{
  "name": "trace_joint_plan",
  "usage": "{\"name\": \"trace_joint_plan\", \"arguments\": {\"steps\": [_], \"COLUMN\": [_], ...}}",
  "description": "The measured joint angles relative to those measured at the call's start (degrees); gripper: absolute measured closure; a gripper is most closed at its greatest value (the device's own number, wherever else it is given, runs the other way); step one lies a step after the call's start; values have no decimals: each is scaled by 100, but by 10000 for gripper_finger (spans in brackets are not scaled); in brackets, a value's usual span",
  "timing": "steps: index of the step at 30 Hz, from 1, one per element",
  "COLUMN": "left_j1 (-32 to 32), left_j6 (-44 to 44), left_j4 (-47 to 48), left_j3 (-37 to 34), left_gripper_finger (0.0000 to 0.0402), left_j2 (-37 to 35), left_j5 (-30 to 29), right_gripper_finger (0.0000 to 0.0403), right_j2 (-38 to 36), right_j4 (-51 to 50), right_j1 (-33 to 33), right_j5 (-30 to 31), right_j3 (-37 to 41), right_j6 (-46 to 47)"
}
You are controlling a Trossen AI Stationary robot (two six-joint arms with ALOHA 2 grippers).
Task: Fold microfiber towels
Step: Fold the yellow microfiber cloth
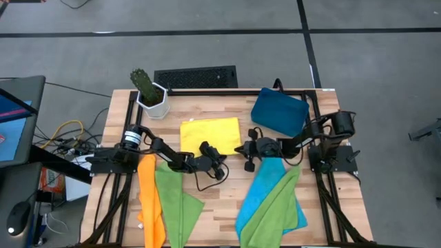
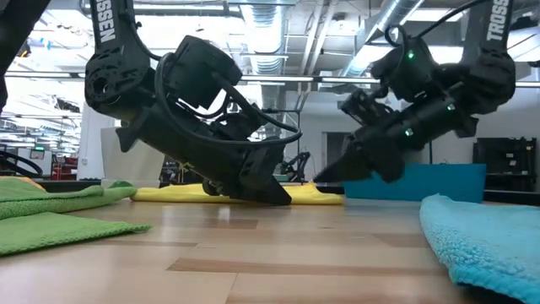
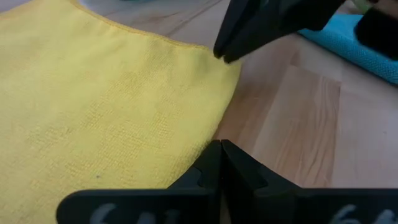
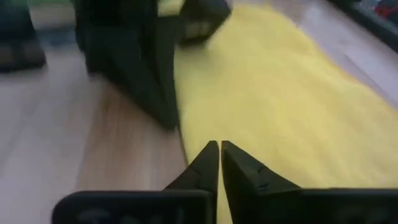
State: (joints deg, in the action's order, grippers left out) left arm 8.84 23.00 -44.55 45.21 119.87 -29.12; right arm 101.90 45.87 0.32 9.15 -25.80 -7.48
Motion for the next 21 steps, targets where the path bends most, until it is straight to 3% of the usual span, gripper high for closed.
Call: {"name": "trace_joint_plan", "arguments": {"steps": [11, 21], "left_j1": [0, 0], "left_j6": [2, -24], "left_j4": [43, 52], "left_j3": [2, 2], "left_gripper_finger": [402, 402], "left_j2": [-4, -7], "left_j5": [17, 82], "right_gripper_finger": [243, 254], "right_j2": [61, 656], "right_j4": [-295, 93], "right_j1": [-12, -149], "right_j5": [-2, -53], "right_j3": [0, -37], "right_j6": [-453, 3]}}
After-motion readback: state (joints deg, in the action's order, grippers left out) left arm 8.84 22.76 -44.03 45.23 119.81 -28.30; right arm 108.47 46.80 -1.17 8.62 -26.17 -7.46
